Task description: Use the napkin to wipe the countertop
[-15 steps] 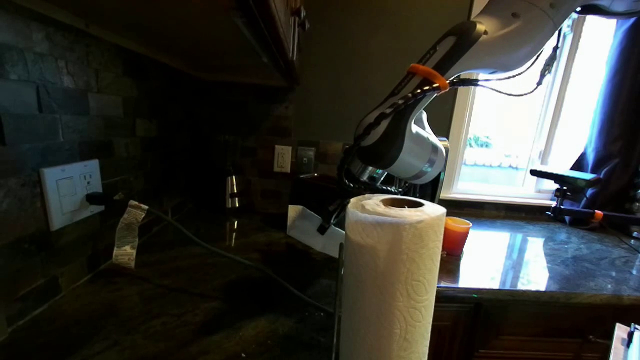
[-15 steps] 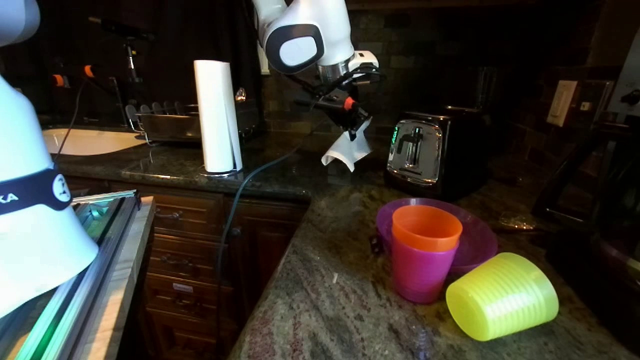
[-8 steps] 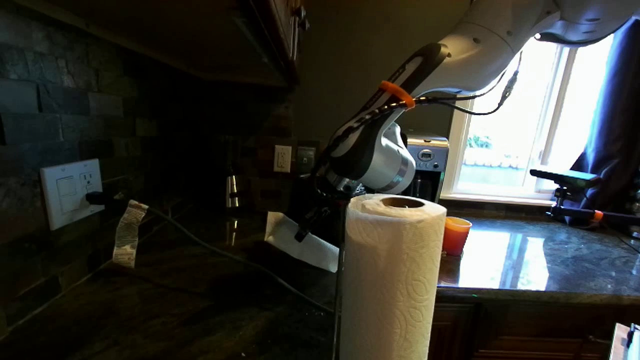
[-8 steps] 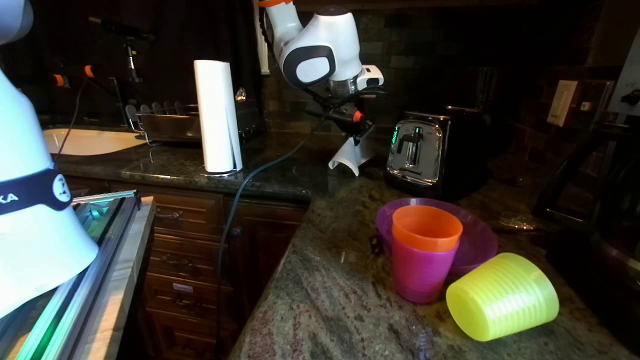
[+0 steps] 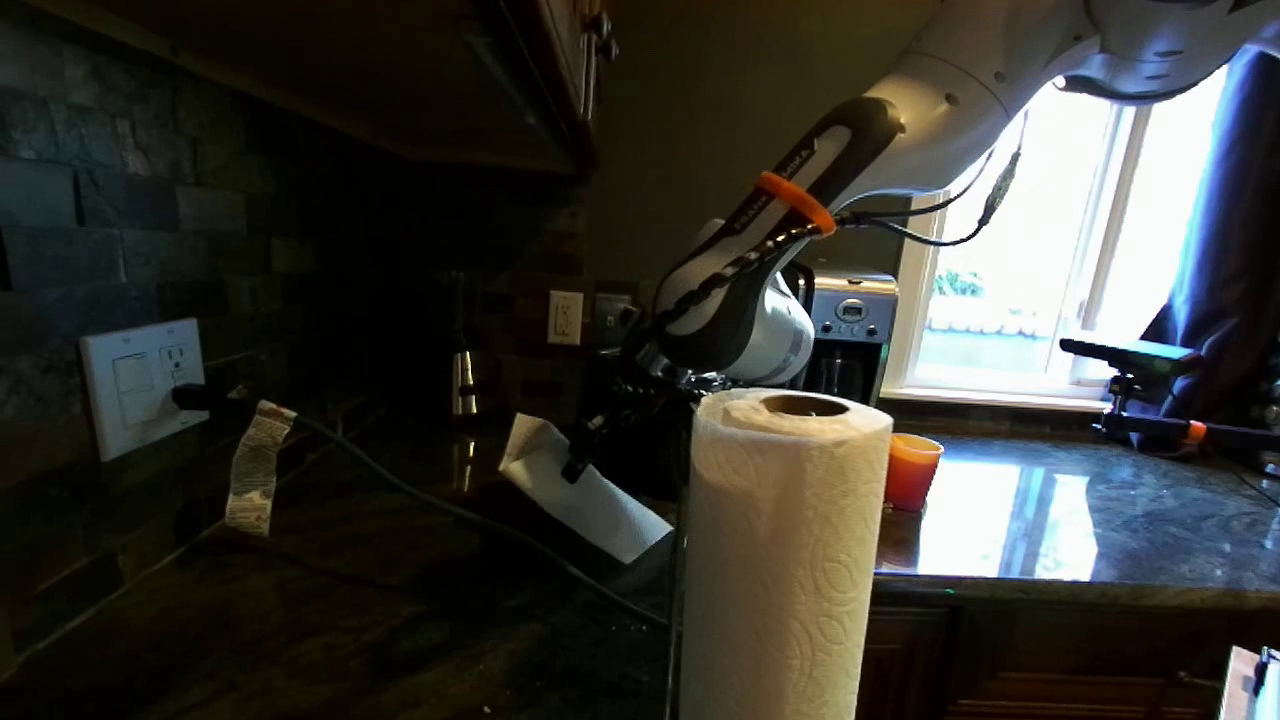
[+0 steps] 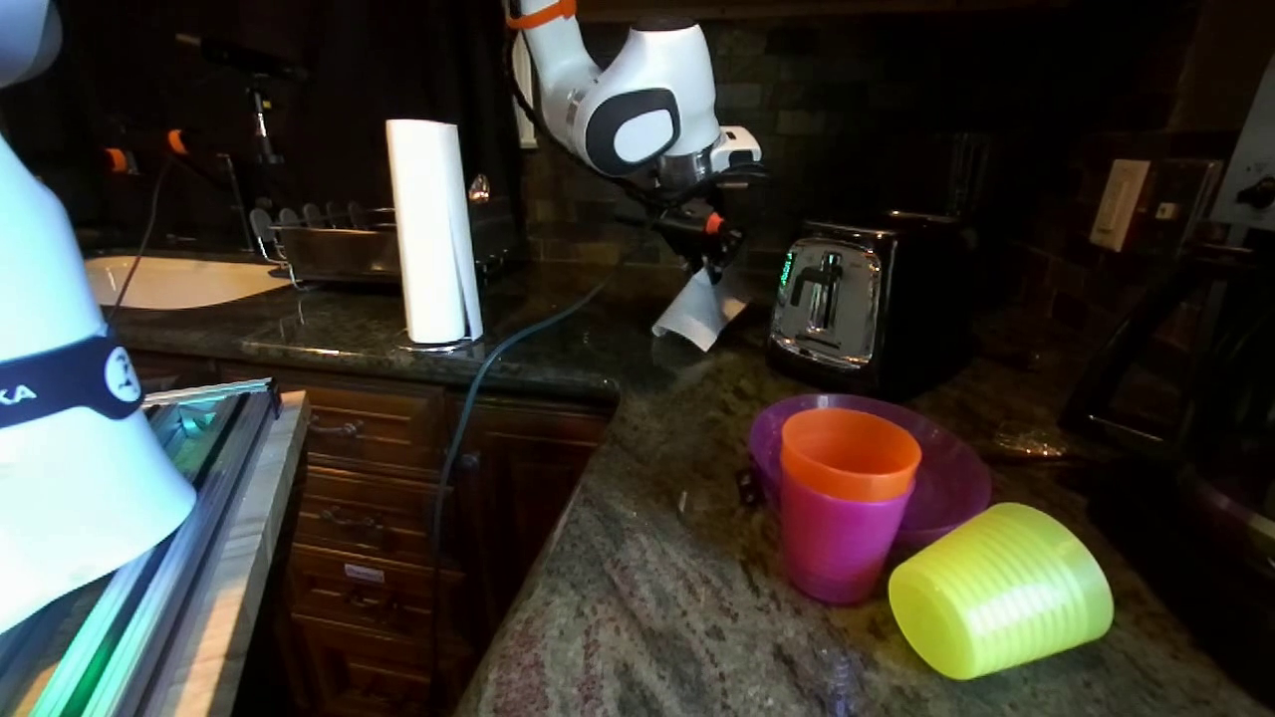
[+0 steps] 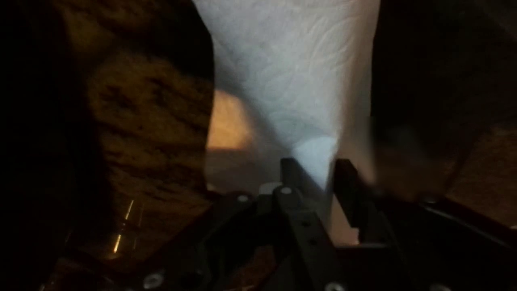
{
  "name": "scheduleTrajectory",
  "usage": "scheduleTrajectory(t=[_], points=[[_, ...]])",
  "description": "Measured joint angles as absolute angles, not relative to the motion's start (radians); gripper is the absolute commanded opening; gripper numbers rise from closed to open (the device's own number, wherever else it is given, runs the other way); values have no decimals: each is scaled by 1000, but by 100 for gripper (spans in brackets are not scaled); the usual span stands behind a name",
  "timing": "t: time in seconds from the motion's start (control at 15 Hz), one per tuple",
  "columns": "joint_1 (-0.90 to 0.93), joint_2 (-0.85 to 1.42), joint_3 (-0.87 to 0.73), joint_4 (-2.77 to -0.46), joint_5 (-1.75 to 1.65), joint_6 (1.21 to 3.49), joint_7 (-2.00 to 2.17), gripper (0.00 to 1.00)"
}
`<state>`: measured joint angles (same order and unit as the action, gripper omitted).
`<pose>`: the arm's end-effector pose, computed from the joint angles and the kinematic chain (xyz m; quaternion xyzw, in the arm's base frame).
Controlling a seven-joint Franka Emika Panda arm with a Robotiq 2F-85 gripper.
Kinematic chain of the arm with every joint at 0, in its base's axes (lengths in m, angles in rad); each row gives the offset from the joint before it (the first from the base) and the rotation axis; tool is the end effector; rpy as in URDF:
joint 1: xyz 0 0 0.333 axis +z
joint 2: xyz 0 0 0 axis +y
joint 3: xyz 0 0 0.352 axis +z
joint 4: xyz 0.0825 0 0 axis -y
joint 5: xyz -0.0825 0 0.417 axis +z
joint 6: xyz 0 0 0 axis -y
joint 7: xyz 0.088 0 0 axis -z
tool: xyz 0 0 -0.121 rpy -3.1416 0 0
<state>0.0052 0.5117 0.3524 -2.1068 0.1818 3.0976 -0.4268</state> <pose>0.6263 0.2073 0.2285 -0.9323 -0.2473 -0.2465 0.0947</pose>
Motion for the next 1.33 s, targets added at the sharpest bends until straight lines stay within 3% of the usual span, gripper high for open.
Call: scheduleTrajectory(t=[0.33, 0.73, 1.33], points=[[35, 345, 299, -2154, 90, 2893, -305, 99], [58, 146, 327, -2233, 132, 2582, -317, 100], [166, -213, 302, -2516, 111, 2317, -80, 100]])
